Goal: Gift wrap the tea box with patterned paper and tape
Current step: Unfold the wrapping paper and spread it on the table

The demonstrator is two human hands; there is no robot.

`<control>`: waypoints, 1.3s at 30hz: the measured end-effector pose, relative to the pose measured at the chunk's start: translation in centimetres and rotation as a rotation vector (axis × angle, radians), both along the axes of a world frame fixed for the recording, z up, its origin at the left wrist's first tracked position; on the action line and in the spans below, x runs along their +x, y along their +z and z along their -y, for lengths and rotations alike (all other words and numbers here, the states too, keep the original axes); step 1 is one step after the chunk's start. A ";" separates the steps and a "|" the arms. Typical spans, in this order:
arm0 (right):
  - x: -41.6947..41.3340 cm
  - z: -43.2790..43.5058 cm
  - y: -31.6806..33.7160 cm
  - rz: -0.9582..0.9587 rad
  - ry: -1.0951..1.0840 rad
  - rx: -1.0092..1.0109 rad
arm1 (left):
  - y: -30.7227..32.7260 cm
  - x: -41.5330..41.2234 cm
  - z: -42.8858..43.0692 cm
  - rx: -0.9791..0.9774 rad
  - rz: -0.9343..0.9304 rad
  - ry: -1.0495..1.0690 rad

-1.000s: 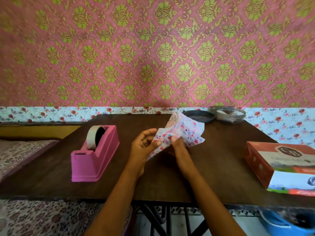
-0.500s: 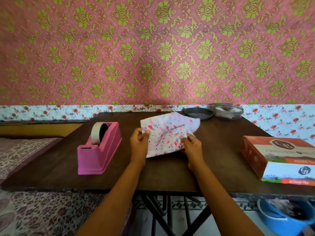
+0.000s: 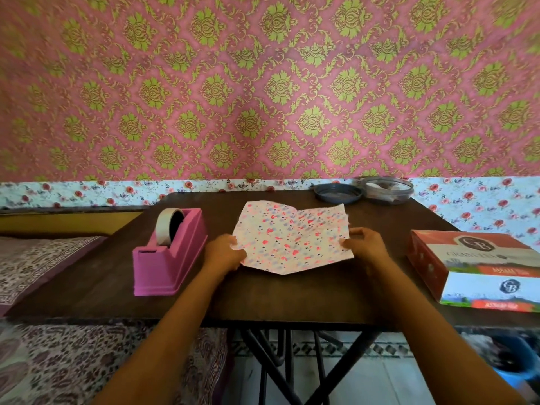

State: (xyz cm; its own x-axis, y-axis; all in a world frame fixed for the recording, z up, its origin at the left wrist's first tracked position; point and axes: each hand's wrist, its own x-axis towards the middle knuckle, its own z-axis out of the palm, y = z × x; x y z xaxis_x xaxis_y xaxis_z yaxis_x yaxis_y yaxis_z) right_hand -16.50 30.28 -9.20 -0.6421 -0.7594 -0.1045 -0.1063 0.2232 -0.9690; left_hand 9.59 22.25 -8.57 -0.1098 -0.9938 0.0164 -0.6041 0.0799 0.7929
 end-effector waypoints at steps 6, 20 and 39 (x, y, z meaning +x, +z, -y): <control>0.9 -0.8 1.7 -0.631 -0.033 0.233 | 1.0 0.3 0.0 0.001 0.493 -0.218; 7.3 1.6 1.1 -1.315 0.483 0.532 | 1.3 -0.8 1.3 -0.109 0.824 -0.281; 6.6 4.3 -2.8 -1.101 0.592 0.452 | 3.1 -4.3 8.3 -0.200 -0.206 -0.020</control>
